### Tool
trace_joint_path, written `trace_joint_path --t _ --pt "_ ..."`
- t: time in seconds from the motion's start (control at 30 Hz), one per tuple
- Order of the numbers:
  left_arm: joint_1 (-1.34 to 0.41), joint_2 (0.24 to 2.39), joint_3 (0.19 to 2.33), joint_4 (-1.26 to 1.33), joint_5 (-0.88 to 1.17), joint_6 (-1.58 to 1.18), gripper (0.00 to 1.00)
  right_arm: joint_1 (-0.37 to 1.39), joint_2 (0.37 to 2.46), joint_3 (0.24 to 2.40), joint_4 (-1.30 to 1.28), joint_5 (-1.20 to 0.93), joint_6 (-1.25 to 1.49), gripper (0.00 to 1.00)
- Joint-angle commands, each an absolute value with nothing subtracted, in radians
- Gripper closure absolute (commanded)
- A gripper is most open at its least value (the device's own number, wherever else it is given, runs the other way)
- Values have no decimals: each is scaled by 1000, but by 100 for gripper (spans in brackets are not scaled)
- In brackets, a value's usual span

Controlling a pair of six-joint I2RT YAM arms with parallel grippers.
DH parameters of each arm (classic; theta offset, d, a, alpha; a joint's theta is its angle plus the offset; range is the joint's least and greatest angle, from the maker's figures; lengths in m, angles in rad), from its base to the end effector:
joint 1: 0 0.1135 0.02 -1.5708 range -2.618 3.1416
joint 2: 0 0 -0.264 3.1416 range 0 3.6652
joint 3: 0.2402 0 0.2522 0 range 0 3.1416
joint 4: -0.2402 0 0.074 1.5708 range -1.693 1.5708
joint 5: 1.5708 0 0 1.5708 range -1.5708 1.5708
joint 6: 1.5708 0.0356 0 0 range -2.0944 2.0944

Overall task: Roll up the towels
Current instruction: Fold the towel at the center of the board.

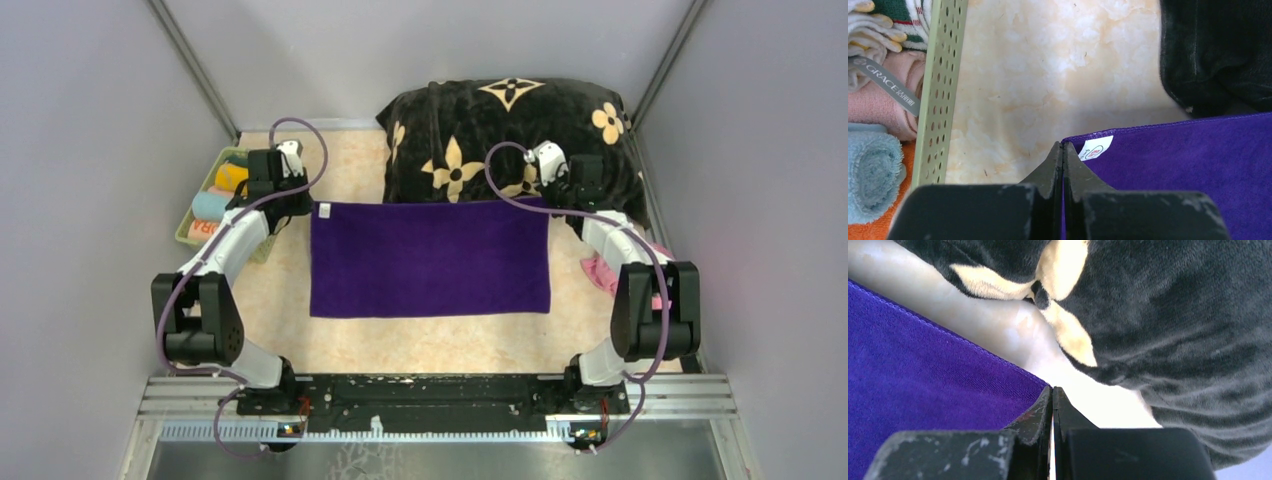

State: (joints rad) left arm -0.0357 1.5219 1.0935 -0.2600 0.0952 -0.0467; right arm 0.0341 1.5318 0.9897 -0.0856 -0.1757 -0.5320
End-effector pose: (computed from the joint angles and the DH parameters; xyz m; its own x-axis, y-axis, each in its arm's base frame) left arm 0.3390 -0.0155 0.2605 -0.6393 -0.0237 -0.7686 0.0791 0.9922 -0.0964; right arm 0.3384 0.0178 0.2383 -0.4171 -0.5140 -0.7496 -0.4485 0.8337 -0.3221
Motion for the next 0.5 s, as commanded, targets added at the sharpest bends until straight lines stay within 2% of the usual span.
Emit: trace_joint_path --t 0.0,0.47 --pt "-16 1457 1054 -227 72 -32 100 24 1427 949 -29 -156 -542 100" --pt "-15 1330 916 -268 71 -78 100 25 1189 720 43 -186 -518 100"
